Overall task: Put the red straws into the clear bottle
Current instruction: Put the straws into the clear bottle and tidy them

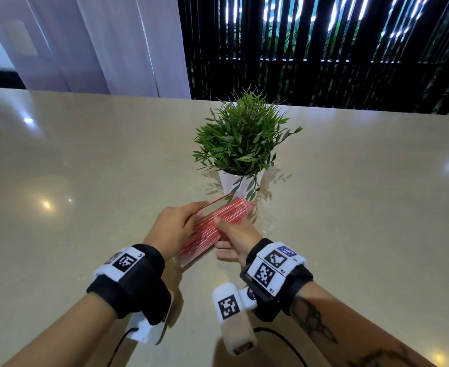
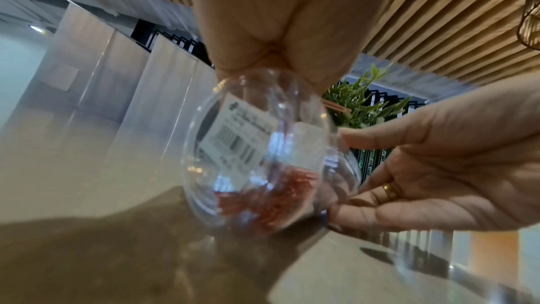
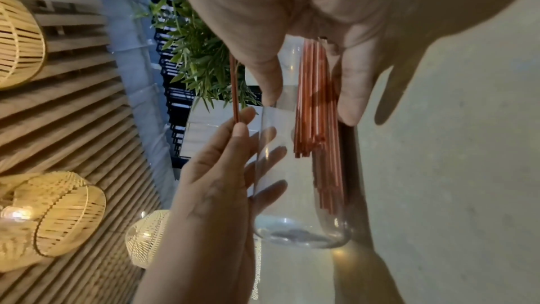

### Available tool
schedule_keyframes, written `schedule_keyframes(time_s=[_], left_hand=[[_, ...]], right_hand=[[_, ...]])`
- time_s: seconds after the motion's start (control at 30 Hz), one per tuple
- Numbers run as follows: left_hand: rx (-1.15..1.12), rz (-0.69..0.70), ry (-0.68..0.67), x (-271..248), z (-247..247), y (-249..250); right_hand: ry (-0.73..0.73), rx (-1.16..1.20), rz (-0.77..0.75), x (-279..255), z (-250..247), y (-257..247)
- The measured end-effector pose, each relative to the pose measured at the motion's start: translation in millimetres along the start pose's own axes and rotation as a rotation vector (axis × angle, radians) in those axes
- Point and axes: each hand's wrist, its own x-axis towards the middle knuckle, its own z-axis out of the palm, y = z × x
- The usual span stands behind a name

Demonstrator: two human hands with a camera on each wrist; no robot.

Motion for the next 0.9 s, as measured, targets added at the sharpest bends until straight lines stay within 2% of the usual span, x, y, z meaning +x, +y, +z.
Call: schedule_keyframes(time_s=[0.13,0.33,0.47,0.57,0.73,0.9], left_hand=[[-0.097,0.004,0.041,-6.7,-2.9,3.8],[-0.151,0.080,0.021,-14.1,-9.1,26.9],[-0.219,0.159,0.017,-18.2,-14.5,53.5],[-0.286,0.202,0.041,-15.4,-15.1,73.2],[-0.493,0.195,0.030,-8.6,-10.4,105.5],[-0.831,0.179,0.050,2.3,-6.9,144.3]], right_hand=[[-0.031,0.048,-0.034,-9.5,-5.9,0.4],[0.031,0.048,-0.119,-32.2,-25.2,-2.6],[0.046,0.000,-0.244,-61.4,-44.1,-15.3],[0.133,-0.082,-0.390,-79.1,-60.1,-28.3],[0.161,-0.033,-0.529,-101.2,-84.6,-55.1],[0.189,-0.096,-0.660,-112.6,-108.7,-79.9]])
